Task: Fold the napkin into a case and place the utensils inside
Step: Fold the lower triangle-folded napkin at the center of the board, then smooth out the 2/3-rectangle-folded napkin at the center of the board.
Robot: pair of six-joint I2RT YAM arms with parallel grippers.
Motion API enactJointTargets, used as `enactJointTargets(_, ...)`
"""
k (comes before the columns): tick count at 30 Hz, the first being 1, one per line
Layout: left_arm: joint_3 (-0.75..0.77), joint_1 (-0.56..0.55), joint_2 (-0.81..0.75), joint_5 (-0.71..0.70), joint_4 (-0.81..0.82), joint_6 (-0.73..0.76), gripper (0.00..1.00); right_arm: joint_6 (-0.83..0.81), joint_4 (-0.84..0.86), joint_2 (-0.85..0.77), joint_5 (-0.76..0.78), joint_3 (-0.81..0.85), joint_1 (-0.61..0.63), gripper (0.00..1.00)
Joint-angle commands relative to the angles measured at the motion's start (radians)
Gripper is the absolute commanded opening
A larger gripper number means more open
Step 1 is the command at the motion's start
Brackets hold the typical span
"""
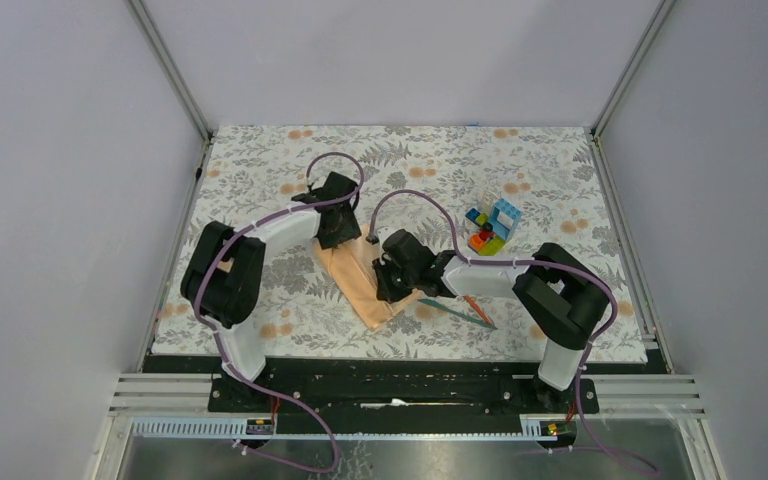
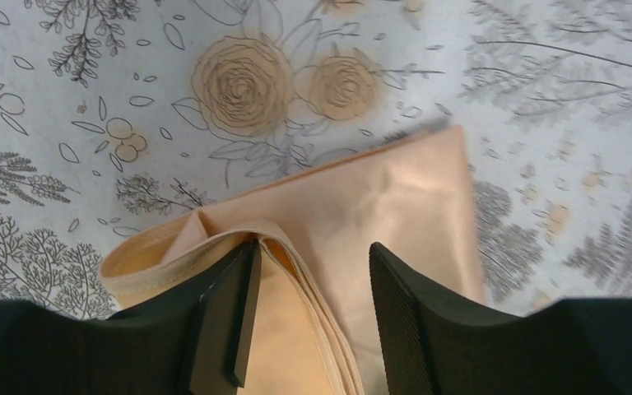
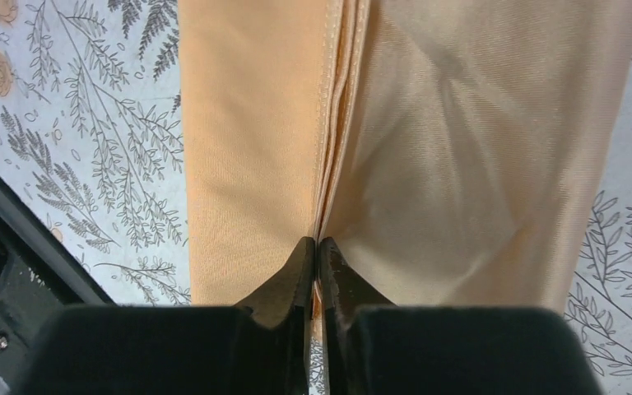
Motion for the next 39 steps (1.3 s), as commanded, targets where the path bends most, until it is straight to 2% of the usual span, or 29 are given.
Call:
enactJointTargets(1, 0.036, 0.021, -0.172, 0.117, 0.039, 0.057, 0.64, 0.008, 0.021, 0.005, 0.074, -0.006, 0.007, 0.07)
enactJointTargets(4, -0.008, 0.059, -0.284, 0.201, 0.078, 0.088, 0.74, 0.01, 0.015, 0.001, 0.094, -0.004, 0.006, 0.07)
enactJointTargets(6, -0.067, 0.121, -0.335, 0.301, 0.112, 0.081, 0.69, 0.009, 0.013, -0.002, 0.094, -0.002, 0.006, 0.07)
enactJointTargets(8, -0.172, 0.201, -0.372, 0.422, 0.184, 0.059, 0.56, 0.011, 0.013, -0.003, 0.09, 0.002, 0.006, 0.07)
enactJointTargets(12, -0.37, 0.366, -0.372, 0.722, 0.455, -0.039, 0.1, 0.014, 0.014, -0.003, 0.073, 0.005, 0.005, 0.07)
enactJointTargets(14, -0.455, 0.401, -0.351, 0.82, 0.639, -0.102, 0.05, 0.016, 0.015, -0.003, 0.073, 0.005, 0.005, 0.06)
enactJointTargets(19, -0.562, 0.41, -0.282, 0.862, 0.91, -0.169, 0.0, 0.015, 0.015, 0.004, 0.06, 0.012, 0.006, 0.06)
enactJointTargets(25, -0.615, 0.412, -0.164, 0.839, 1.056, -0.199, 0.0, 0.015, 0.015, 0.004, 0.047, 0.016, 0.006, 0.09)
enactJointTargets(31, -0.603, 0.412, -0.087, 0.815, 1.081, -0.184, 0.0, 0.005, 0.002, 0.017, 0.041, 0.03, 0.006, 0.13)
enactJointTargets(33, -0.605, 0.412, -0.078, 0.802, 1.07, -0.172, 0.0, -0.008, -0.032, 0.011, 0.055, 0.05, 0.006, 0.21)
enactJointTargets(37, -0.61, 0.413, -0.074, 0.758, 0.996, -0.131, 0.0, -0.055, -0.178, -0.007, 0.112, 0.155, 0.006, 0.48)
enactJointTargets(39, -0.616, 0.413, -0.069, 0.755, 0.986, -0.127, 0.0, -0.065, -0.198, -0.014, 0.133, 0.201, 0.006, 0.57)
